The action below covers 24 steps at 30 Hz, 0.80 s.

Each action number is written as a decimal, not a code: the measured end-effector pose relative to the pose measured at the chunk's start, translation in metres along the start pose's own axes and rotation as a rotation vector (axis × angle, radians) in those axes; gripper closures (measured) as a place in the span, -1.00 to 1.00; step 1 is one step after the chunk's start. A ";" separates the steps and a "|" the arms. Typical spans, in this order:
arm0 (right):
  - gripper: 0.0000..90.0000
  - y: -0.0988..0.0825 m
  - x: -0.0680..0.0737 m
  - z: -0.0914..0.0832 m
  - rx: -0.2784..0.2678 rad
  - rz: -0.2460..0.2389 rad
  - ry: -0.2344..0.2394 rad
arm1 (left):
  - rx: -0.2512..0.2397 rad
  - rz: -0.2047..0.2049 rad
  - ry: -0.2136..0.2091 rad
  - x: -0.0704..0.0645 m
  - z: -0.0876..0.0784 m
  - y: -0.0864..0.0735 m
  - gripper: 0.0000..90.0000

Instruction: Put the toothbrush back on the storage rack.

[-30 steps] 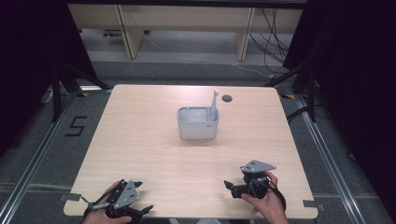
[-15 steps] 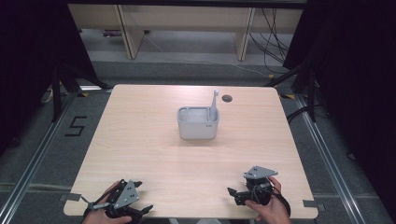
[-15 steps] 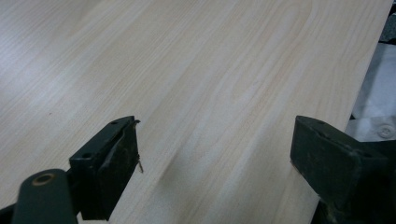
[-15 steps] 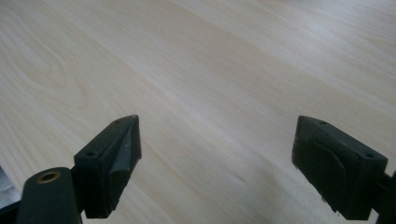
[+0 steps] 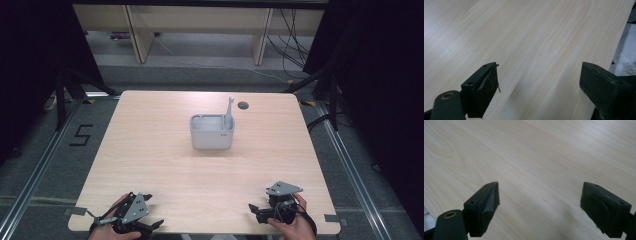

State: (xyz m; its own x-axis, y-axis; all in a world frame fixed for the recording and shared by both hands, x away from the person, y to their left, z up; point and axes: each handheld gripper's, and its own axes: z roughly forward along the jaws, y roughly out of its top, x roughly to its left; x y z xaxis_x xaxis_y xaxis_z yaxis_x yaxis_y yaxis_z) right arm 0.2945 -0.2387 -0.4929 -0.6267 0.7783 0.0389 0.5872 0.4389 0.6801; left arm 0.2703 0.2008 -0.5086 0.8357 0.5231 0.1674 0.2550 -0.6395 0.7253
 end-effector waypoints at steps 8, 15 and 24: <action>-0.63 -0.003 0.002 -0.001 0.003 0.023 -0.002 | 0.000 0.000 0.000 0.000 0.000 0.000 -0.67; -0.63 -0.004 0.002 -0.001 0.011 0.022 -0.004 | 0.000 0.000 0.001 0.000 0.000 0.000 -0.67; -0.63 -0.004 0.002 0.000 0.009 0.012 -0.008 | 0.002 0.000 0.000 0.000 0.000 0.000 -0.67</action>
State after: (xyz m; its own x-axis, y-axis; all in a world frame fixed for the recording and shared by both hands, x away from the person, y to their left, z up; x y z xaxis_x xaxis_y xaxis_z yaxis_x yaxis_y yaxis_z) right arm 0.2912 -0.2392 -0.4955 -0.6153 0.7872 0.0413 0.5994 0.4331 0.6732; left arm 0.2702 0.2006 -0.5088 0.8358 0.5229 0.1675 0.2559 -0.6409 0.7237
